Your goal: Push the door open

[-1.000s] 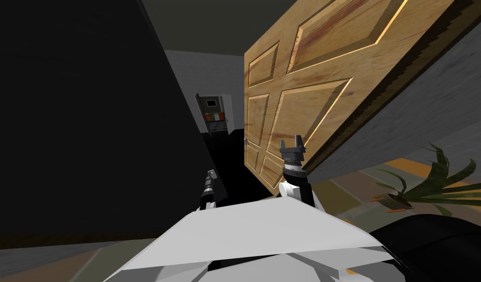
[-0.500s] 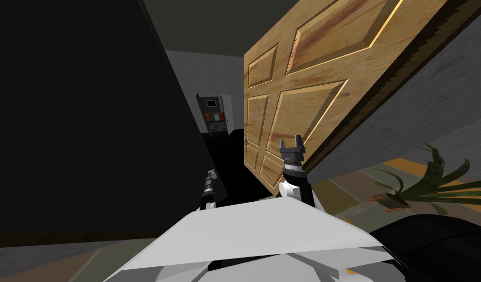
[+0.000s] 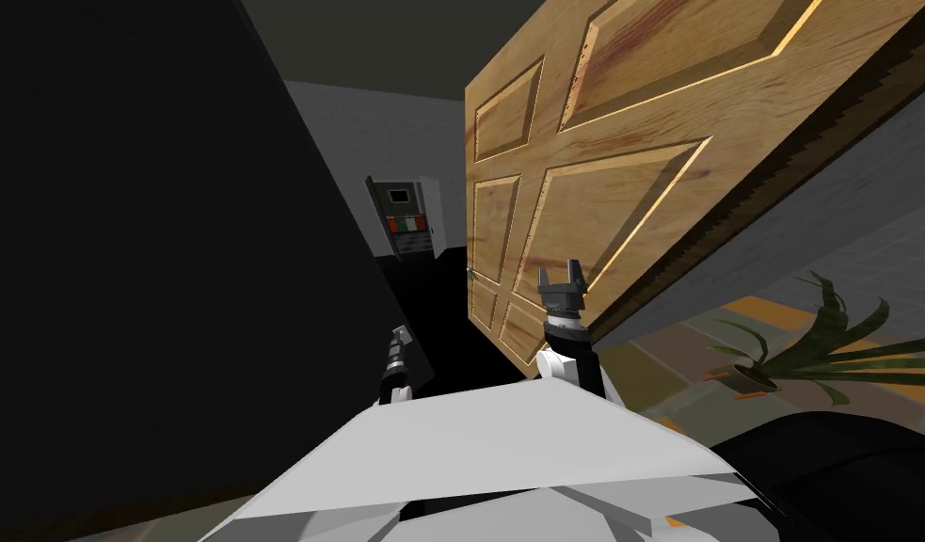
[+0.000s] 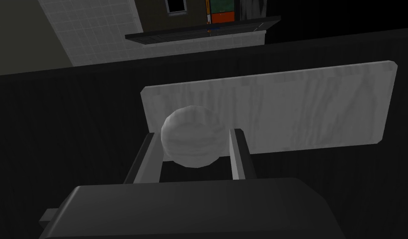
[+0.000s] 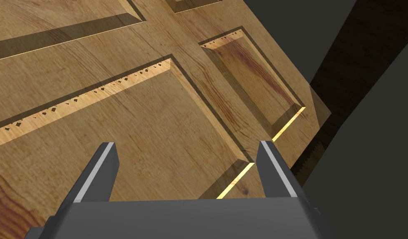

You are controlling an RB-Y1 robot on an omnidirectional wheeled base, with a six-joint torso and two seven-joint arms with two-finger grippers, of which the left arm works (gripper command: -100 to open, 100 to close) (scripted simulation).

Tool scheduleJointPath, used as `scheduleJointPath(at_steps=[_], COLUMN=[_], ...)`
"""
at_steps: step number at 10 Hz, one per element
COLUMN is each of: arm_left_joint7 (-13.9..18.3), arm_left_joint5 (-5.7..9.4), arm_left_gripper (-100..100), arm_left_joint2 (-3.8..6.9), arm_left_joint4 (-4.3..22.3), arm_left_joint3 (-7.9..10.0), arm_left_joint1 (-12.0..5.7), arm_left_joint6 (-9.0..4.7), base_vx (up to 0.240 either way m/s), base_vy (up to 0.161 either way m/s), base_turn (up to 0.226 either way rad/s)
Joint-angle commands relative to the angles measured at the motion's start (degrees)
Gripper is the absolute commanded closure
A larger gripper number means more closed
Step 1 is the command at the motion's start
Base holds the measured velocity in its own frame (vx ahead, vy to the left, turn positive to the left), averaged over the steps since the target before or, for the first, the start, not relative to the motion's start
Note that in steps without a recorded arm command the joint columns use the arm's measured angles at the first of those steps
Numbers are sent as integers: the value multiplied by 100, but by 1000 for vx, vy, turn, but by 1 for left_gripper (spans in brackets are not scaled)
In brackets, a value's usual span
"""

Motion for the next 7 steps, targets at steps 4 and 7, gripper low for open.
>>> scheduleJointPath(at_steps=[4, 7], arm_left_joint7=[-401, -358], arm_left_joint5=[507, 526], arm_left_gripper=[100, -100], arm_left_joint2=[153, 145], arm_left_joint4=[195, 297], arm_left_joint3=[376, 420], arm_left_joint1=[-161, -213], arm_left_joint6=[-261, -141], base_vx=[90, -95], base_vy=[48, -166], base_turn=[-47, 96])
